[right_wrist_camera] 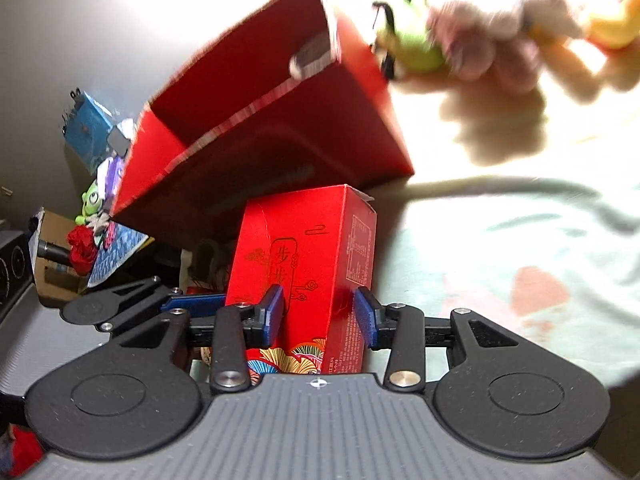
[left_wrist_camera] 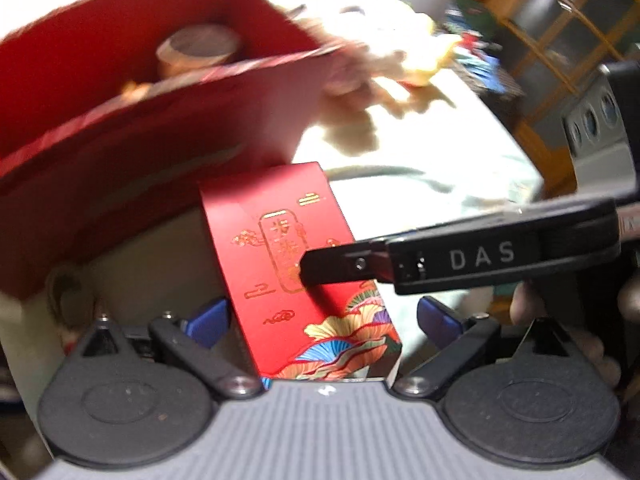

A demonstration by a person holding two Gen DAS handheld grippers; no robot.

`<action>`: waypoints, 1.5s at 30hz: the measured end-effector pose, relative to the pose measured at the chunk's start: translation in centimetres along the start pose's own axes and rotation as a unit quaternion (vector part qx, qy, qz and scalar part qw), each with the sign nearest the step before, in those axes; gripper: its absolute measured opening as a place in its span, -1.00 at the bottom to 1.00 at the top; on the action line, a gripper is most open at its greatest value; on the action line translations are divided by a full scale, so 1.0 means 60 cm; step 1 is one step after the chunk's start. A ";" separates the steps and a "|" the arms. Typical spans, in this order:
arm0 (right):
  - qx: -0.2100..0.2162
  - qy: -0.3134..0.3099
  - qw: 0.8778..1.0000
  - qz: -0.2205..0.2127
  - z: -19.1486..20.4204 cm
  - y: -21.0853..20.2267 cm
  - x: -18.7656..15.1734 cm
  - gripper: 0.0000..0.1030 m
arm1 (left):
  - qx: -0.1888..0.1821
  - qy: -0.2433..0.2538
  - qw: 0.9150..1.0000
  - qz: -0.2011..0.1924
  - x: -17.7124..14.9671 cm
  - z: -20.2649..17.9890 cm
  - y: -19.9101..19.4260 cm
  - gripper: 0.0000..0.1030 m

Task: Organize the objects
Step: 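Close the right gripper on the red gift box and lift it, then carry the gift box with the right gripper over into the red box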

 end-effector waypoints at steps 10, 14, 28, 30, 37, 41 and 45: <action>-0.040 -0.055 0.992 -0.109 0.025 -0.140 0.030 -0.19 | -0.041 0.110 0.989 -0.094 0.069 -0.088 -0.086 0.89; -0.027 -0.061 0.988 -0.142 0.041 -0.162 0.058 -0.19 | -0.043 0.124 0.981 -0.141 0.101 -0.095 -0.135 0.89; 0.019 -0.134 0.974 -0.184 0.125 -0.154 0.151 -0.27 | 0.010 0.067 0.978 -0.195 0.158 -0.039 -0.194 0.89; 0.029 -0.143 0.972 -0.182 0.134 -0.145 0.168 -0.28 | 0.026 0.059 0.978 -0.199 0.169 -0.026 -0.200 0.89; 0.084 -0.141 0.975 -0.147 0.155 -0.088 0.226 -0.30 | 0.080 0.021 0.975 -0.206 0.203 0.035 -0.210 0.88; 0.105 -0.131 0.980 -0.110 0.164 -0.031 0.244 -0.30 | 0.111 -0.009 0.974 -0.197 0.212 0.082 -0.198 0.88; 0.109 -0.127 0.983 -0.073 0.166 0.025 0.245 -0.30 | 0.125 -0.050 0.975 -0.174 0.211 0.131 -0.173 0.88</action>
Point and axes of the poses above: each gripper's, at about its wrist camera, not at the fingertips, and y roughly the way its jaws point, z to its left, x to its top, the point moved 5 cm from there along y, roughly the way its jaws point, and after that the axes turned 1 degree about x, right-handed, at the moved point
